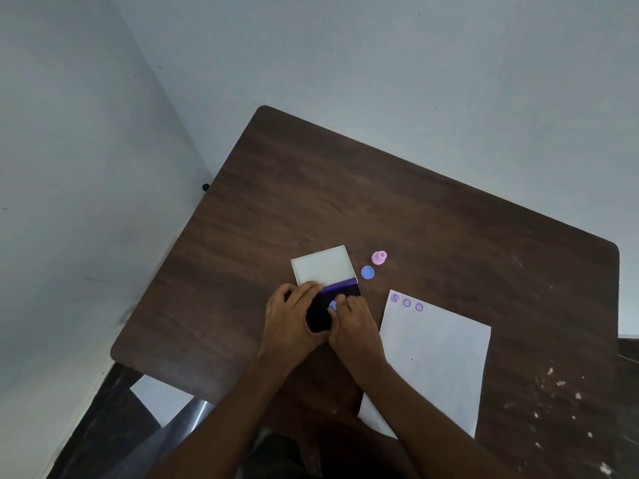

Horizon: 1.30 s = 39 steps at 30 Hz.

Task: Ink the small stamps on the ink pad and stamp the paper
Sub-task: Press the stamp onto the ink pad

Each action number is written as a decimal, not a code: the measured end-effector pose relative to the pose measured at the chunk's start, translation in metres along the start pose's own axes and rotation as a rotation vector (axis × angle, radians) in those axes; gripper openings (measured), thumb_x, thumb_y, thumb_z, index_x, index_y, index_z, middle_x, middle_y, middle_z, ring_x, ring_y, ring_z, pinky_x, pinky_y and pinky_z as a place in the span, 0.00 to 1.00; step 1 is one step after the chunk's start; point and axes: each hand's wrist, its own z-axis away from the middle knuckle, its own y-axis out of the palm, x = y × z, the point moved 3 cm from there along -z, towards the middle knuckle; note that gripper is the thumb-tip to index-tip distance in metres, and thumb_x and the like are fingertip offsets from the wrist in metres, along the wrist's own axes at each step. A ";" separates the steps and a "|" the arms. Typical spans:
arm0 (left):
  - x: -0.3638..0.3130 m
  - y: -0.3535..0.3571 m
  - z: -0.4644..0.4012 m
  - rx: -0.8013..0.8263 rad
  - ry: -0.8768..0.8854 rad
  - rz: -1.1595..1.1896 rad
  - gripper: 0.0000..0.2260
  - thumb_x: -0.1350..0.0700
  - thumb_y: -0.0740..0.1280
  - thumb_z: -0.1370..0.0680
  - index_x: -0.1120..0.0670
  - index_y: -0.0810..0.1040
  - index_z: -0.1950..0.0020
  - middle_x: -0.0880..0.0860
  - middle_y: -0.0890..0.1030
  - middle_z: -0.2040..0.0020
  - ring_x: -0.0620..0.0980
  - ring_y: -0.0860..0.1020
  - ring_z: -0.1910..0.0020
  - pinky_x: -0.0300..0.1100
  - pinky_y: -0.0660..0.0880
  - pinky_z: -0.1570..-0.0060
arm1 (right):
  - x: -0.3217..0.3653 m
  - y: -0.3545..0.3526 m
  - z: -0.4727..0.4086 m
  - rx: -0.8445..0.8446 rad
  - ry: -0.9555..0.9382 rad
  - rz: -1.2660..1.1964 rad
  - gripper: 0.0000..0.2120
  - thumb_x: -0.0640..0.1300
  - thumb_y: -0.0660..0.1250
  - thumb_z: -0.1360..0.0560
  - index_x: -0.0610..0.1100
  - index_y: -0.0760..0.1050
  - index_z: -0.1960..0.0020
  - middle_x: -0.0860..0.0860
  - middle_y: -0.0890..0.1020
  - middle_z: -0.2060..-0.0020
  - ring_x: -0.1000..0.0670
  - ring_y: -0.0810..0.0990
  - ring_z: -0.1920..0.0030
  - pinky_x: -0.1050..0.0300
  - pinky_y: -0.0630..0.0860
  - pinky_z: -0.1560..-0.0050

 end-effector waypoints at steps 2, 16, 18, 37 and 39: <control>0.000 0.001 0.000 0.010 -0.003 0.000 0.39 0.32 0.69 0.37 0.47 0.68 0.30 0.49 0.73 0.31 0.55 0.69 0.35 0.50 0.66 0.37 | 0.000 0.000 0.001 0.022 -0.001 0.003 0.22 0.37 0.80 0.39 0.32 0.78 0.49 0.36 0.84 0.56 0.38 0.83 0.58 0.45 0.81 0.55; 0.001 0.001 0.000 0.015 0.000 0.003 0.39 0.33 0.69 0.37 0.49 0.68 0.29 0.50 0.73 0.31 0.55 0.69 0.35 0.51 0.66 0.36 | -0.007 0.010 0.001 0.141 0.033 -0.002 0.23 0.47 0.62 0.22 0.37 0.64 0.31 0.40 0.72 0.33 0.43 0.69 0.34 0.54 0.61 0.31; 0.000 0.001 0.000 0.012 -0.003 0.005 0.39 0.33 0.70 0.37 0.49 0.69 0.30 0.50 0.73 0.31 0.55 0.69 0.35 0.52 0.66 0.36 | -0.008 0.011 0.000 0.155 0.029 0.008 0.23 0.47 0.60 0.21 0.38 0.63 0.30 0.41 0.71 0.32 0.44 0.68 0.33 0.56 0.59 0.30; -0.010 -0.008 0.002 0.017 -0.009 0.001 0.37 0.38 0.72 0.34 0.52 0.69 0.29 0.52 0.72 0.30 0.55 0.68 0.33 0.50 0.64 0.34 | -0.004 0.008 -0.004 0.157 0.079 -0.020 0.22 0.48 0.63 0.23 0.39 0.67 0.33 0.41 0.74 0.35 0.44 0.71 0.36 0.53 0.63 0.32; -0.011 -0.009 0.002 0.030 -0.016 -0.006 0.38 0.36 0.71 0.34 0.51 0.68 0.29 0.51 0.72 0.30 0.54 0.67 0.33 0.49 0.63 0.34 | -0.006 0.007 -0.006 0.200 0.126 -0.052 0.22 0.48 0.63 0.23 0.39 0.67 0.33 0.42 0.73 0.34 0.44 0.70 0.35 0.54 0.62 0.31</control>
